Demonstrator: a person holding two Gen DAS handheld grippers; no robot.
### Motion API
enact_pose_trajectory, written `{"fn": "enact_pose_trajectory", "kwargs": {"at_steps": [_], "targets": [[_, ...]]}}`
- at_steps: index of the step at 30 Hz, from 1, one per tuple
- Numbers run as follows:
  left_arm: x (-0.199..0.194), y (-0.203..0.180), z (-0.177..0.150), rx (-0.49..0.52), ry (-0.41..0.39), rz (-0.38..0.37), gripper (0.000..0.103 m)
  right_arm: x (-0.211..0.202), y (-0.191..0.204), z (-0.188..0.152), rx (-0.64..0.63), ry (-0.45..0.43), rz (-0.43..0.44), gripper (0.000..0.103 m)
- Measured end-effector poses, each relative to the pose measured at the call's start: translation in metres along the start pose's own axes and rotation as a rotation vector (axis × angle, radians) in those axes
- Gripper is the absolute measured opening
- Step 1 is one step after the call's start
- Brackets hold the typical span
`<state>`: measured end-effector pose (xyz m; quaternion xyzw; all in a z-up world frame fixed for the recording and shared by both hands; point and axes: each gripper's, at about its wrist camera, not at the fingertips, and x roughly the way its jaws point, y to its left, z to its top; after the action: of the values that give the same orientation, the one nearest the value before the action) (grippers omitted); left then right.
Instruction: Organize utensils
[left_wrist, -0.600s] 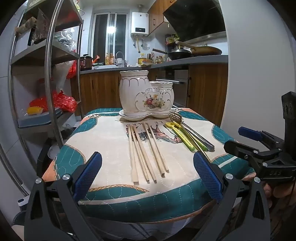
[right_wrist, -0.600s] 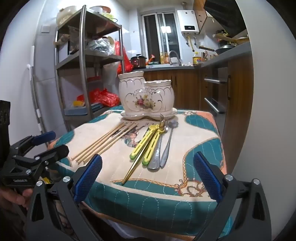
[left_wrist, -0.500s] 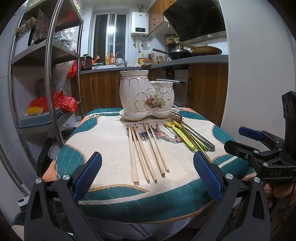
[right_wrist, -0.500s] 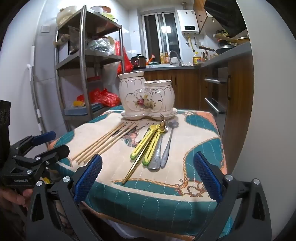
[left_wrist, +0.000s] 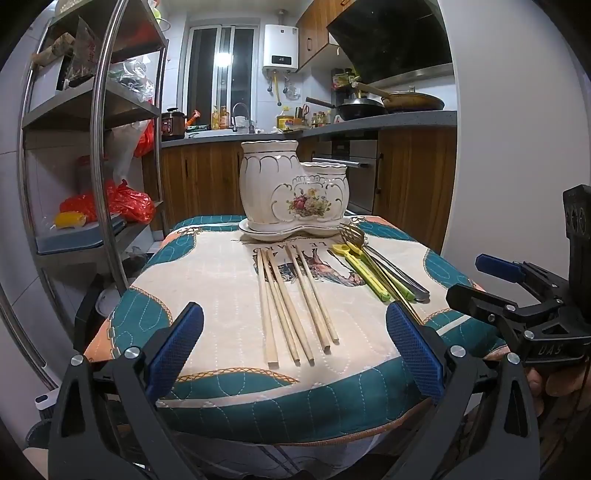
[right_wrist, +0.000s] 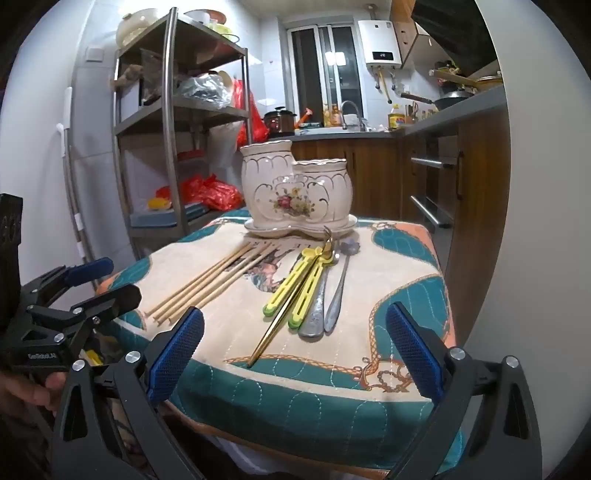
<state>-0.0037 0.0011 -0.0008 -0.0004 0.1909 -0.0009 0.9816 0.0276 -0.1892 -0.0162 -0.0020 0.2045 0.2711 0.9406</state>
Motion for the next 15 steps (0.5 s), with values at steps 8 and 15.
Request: {"fn": "enact_pose_trajectory", "kwargs": {"at_steps": [8,15], "targets": [[0.002,0.0019,0.0012,0.004,0.003,-0.005,0.098,0.0047,0.0007,-0.0024,-0.003,0.0,0.001,0.098],[0.0027,0.0016,0.0013,0.004,0.006,-0.006,0.098,0.0048,0.001,-0.0023,-0.003,0.002,0.002,0.098]]}}
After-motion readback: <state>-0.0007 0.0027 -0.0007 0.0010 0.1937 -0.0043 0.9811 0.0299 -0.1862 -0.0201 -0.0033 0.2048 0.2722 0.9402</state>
